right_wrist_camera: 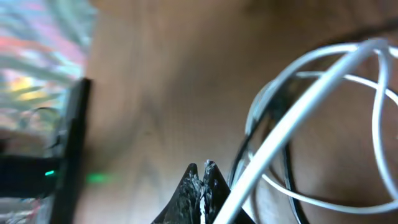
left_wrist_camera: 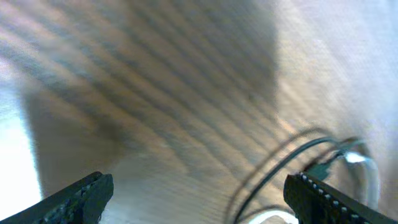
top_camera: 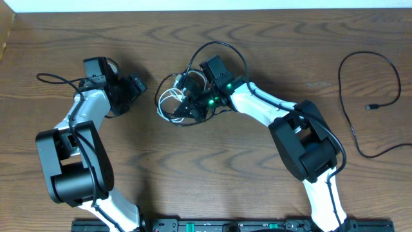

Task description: Untangle cables

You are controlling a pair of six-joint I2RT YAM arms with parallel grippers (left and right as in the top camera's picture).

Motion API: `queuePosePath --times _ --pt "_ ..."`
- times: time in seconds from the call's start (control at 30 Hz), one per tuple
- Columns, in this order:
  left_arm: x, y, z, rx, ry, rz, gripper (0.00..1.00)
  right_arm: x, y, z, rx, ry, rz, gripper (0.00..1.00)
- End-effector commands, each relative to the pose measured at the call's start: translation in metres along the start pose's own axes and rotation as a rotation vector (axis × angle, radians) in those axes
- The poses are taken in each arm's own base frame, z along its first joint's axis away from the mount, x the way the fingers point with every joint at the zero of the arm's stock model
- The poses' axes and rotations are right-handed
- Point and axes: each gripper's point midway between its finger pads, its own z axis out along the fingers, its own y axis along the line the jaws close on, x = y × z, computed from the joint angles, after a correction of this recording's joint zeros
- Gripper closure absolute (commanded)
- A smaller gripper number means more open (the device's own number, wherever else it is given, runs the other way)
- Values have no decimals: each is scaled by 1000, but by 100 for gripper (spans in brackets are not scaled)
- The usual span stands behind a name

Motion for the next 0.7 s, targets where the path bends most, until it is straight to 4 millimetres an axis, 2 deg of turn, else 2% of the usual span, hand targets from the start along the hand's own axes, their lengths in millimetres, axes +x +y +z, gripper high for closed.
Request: queuePosePath --times 0.0,0.03,0.13,0.3,0.5,0.67 --pt "12 -19 3 132 62 44 6 -44 56 -25 -187 -101 -165 99" --pt "13 -24 2 159 68 58 6 -52 64 -30 -208 -123 -202 99" --pt "17 -41 -2 259 91 104 6 -89 110 -60 -290 -227 -418 99" --pt "17 -42 -2 267 91 108 5 -131 164 -103 -320 -347 -670 99" --pt "17 -42 -2 267 91 108 5 -162 215 -144 -283 -466 -939 99" --pt "17 -42 -2 267 91 108 5 -173 246 -166 -254 -543 -1139 99"
